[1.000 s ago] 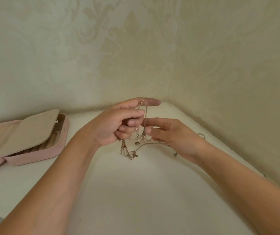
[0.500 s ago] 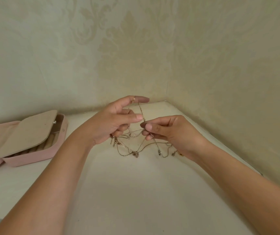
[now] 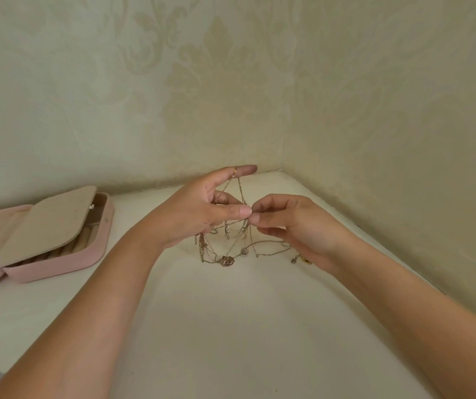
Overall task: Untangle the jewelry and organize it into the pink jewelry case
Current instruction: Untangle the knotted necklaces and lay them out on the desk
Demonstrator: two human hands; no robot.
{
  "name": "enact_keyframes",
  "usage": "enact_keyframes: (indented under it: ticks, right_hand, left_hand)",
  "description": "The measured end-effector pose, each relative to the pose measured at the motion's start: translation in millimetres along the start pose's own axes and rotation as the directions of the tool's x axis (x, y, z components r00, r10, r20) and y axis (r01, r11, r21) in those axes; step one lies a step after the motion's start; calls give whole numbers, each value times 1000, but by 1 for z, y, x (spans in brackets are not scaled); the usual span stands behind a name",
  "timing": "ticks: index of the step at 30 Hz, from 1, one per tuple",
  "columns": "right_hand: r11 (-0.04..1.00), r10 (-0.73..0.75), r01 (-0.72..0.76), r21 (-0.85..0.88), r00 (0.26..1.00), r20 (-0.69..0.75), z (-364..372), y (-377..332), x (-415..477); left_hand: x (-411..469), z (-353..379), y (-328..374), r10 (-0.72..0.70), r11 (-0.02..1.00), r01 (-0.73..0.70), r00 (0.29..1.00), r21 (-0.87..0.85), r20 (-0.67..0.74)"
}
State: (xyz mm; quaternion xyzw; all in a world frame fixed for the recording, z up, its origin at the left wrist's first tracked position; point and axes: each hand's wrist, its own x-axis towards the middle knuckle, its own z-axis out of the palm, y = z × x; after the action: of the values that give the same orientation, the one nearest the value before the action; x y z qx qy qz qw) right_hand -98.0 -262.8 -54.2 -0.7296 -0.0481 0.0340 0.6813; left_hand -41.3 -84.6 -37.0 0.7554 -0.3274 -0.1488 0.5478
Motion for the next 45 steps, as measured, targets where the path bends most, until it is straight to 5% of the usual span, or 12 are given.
enact_keyframes:
  ticks: [4,8,11,15,19,25,28,32,34,37,45]
  right_hand:
    - [915,89,-121,384,991,99,-2,-1,2]
    - [814,69,-143,563,986,152,3,-1,2]
    - [881,40,-64,468,997,61,1,-5,0]
    - [998,-12,-3,-65,975,-224,-9,-4,3]
    - [964,155,-92,249,956,-250,-14,1,9]
    - [791,300,-305,530,949,99,-23,-1,9]
    - [769,282,-276,577,956,81,-33,-6,9]
    - [813,304,-192,550,945,-118,-39,-13,9]
    - [766,309,-117,632,929,-203,-44,-16,8]
    - [641,298,-90,762,944,-140,-60,-22,3]
    - [950,246,-156,270,907,-343,-91,-24,7]
  left_hand:
    - [-1,0,3,17,999,-16,1000,-48,19]
    - [-1,-1,3,19,996,-16,999,-83,27]
    - [-2,-5,2,28,990,-24,999,-135,24]
    - [-1,-5,5,48,955,-27,997,-297,65]
    - [-1,1,7,30,939,27,987,-342,160]
    - [-7,-10,8,101,834,80,951,-546,294]
    - [-9,-20,6,177,767,99,917,-634,358]
    - [-11,-23,6,120,809,88,944,-582,309]
    - [-13,-23,8,100,807,96,951,-583,294]
    - [-12,-26,6,64,820,107,959,-563,276]
    - [-15,-44,-5,-130,897,158,987,-412,96]
